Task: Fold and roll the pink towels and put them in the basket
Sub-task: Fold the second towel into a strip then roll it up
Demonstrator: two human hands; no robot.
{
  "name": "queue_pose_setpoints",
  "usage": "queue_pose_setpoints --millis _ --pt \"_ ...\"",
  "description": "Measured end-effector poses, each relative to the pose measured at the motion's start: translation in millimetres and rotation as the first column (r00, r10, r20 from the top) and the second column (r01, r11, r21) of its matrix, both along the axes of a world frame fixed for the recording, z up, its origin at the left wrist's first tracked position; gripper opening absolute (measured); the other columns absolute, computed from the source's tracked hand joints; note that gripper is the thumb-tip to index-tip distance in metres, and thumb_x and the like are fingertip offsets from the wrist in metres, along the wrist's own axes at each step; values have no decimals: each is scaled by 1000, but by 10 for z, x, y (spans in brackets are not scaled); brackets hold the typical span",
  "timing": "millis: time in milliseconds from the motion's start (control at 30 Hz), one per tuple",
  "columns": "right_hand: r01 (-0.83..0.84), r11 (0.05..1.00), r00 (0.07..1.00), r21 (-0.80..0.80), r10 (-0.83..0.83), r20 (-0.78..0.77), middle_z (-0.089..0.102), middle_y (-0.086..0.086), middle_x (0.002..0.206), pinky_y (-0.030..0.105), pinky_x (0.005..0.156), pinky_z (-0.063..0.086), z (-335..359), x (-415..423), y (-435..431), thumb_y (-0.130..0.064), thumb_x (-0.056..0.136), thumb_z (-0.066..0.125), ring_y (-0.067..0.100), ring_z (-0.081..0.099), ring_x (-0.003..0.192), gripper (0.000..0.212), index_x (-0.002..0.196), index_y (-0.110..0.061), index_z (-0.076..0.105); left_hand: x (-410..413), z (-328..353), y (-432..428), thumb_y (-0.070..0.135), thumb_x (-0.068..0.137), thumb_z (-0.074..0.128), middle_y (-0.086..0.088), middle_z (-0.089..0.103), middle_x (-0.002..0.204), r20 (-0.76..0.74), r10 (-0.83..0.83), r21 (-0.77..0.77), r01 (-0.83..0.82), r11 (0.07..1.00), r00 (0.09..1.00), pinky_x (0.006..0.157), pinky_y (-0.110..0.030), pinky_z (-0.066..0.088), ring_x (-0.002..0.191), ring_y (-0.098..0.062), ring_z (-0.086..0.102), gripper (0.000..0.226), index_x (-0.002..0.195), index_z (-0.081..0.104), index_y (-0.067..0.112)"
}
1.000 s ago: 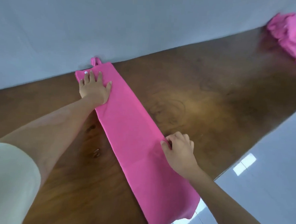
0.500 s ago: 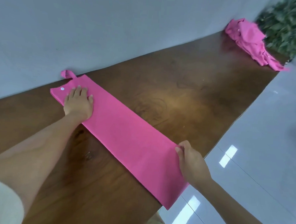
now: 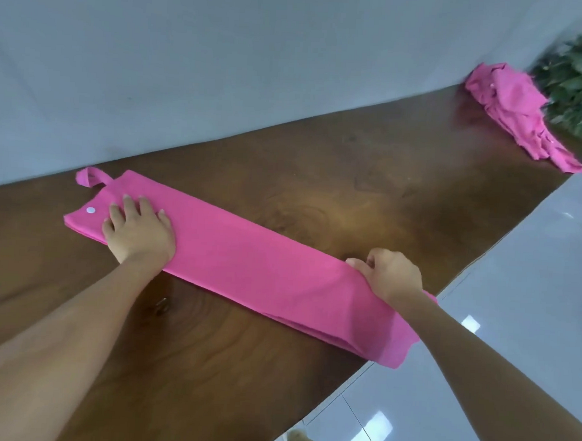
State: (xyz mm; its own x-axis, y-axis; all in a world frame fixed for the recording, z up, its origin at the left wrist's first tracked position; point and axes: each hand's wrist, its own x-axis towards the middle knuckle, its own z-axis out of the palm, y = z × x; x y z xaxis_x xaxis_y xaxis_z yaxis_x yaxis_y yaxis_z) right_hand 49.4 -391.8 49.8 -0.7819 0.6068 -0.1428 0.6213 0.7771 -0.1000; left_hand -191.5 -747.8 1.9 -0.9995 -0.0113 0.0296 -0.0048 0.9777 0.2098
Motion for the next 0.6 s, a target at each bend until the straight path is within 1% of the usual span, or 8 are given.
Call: queue_pose_setpoints --millis 67,133,267,367,500,600 --pt "-52 997 998 48 51 31 63 -1 77 34 67 47 -12 -141 112 -73 93 42 26 64 78 57 83 -20 60 77 4 -18 41 105 26 -17 27 163 12 35 -11 -35 999 999 121 -56 21 150 -41 21 60 155 31 8" --pt "-106 989 994 107 103 34 67 4 84 34 67 47 -44 -292 207 -72 95 37 30 66 83 61 88 -18 63 166 13 -32 42 105 26 -17 24 164 23 82 -16 -82 997 996 122 -56 19 151 -41 19 62 157 28 9" --pt "-195 965 981 176 194 20 69 6 89 34 63 44 -95 -586 392 -70 98 32 31 67 83 61 96 -18 64 378 15 -37 46 104 24 -17 20 166 35 182 -36 -180 983 983 123 -55 17 152 -41 16 66 159 23 9" --pt "-270 938 961 216 276 2 70 8 93 35 63 42 -138 -803 531 -67 100 31 33 68 86 61 101 -16 65 549 22 -19 49 104 23 -17 18 166 42 258 -44 -256 966 965 123 -55 16 152 -41 14 69 160 20 9" --pt "-364 900 925 238 379 -17 70 10 96 35 65 41 -177 -1107 691 -64 101 33 35 68 89 60 100 -13 64 728 57 33 52 103 22 -17 13 168 84 349 -77 -343 936 933 124 -55 13 153 -41 11 73 161 15 8" --pt "-412 882 901 231 432 -44 70 10 94 35 65 42 -183 -1288 793 -63 101 34 35 67 88 58 96 -13 64 845 111 141 51 104 26 -18 16 167 79 347 -131 -335 933 935 124 -57 6 153 -40 12 71 159 21 8"
